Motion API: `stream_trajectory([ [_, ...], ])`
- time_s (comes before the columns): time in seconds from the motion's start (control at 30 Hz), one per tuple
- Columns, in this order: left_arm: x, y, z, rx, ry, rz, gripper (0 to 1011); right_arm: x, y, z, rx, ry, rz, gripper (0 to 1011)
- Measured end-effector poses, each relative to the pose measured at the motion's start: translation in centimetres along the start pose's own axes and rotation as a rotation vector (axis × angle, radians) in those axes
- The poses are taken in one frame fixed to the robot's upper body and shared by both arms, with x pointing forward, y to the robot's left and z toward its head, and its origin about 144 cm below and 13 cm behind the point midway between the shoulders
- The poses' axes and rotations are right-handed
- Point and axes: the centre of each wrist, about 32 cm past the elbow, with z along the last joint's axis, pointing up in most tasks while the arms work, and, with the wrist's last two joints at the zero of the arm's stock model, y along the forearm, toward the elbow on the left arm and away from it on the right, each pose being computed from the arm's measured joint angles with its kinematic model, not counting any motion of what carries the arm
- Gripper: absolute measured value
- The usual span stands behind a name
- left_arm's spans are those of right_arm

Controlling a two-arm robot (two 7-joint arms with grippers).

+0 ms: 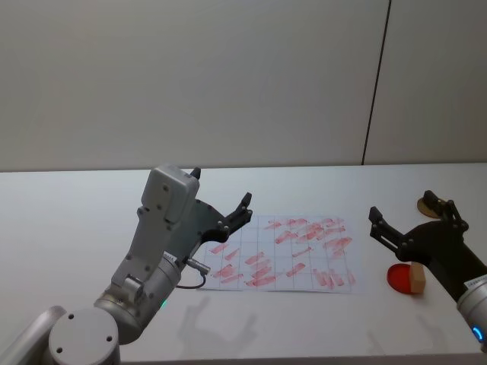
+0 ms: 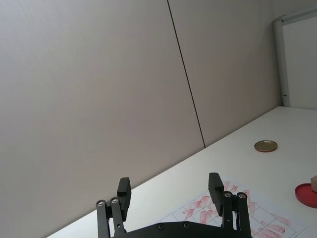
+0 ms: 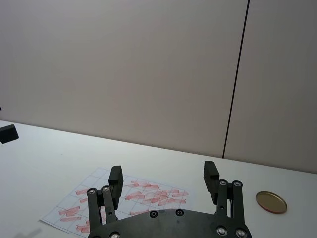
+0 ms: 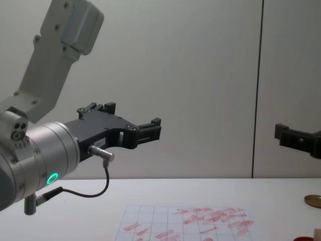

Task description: Use the one hand to pick up the stamp and affix it onto the A4 paper.

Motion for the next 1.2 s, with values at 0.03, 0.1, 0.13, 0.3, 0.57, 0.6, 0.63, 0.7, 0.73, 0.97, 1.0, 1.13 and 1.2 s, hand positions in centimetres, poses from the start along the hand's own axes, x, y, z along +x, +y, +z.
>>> stream_trajectory([
  [0.03,0.00,0.00,0.00,0.000,0.000,0.000,993,0.00,0.00,0.00,0.000,0.000,0.000,1000],
  [0.1,0.00,0.00,0.00,0.000,0.000,0.000,993,0.00,0.00,0.00,0.000,0.000,0.000,1001],
  [0.13,0.00,0.00,0.00,0.000,0.000,0.000,993,0.00,0.00,0.00,0.000,0.000,0.000,1000],
  [0.3,0.00,0.00,0.00,0.000,0.000,0.000,993,0.00,0.00,0.00,0.000,0.000,0.000,1001],
  [0.57,0.00,0.00,0.00,0.000,0.000,0.000,993,0.00,0.00,0.00,0.000,0.000,0.000,1001],
  [0.6,0.00,0.00,0.00,0.000,0.000,0.000,993,0.00,0.00,0.00,0.000,0.000,0.000,1001],
  [0.63,0.00,0.00,0.00,0.000,0.000,0.000,993,0.00,0.00,0.00,0.000,0.000,0.000,1001],
  [0.7,0.00,0.00,0.00,0.000,0.000,0.000,993,0.00,0.00,0.00,0.000,0.000,0.000,1001],
  [0.73,0.00,0.00,0.00,0.000,0.000,0.000,993,0.00,0.00,0.00,0.000,0.000,0.000,1001],
  [0.97,0.00,0.00,0.00,0.000,0.000,0.000,993,0.00,0.00,0.00,0.000,0.000,0.000,1001],
  [1.0,0.00,0.00,0.00,0.000,0.000,0.000,993,0.00,0.00,0.00,0.000,0.000,0.000,1001],
  [1.13,0.00,0.00,0.00,0.000,0.000,0.000,993,0.00,0.00,0.00,0.000,0.000,0.000,1001],
  [1.2,0.00,0.00,0.00,0.000,0.000,0.000,993,0.00,0.00,0.00,0.000,0.000,0.000,1001],
])
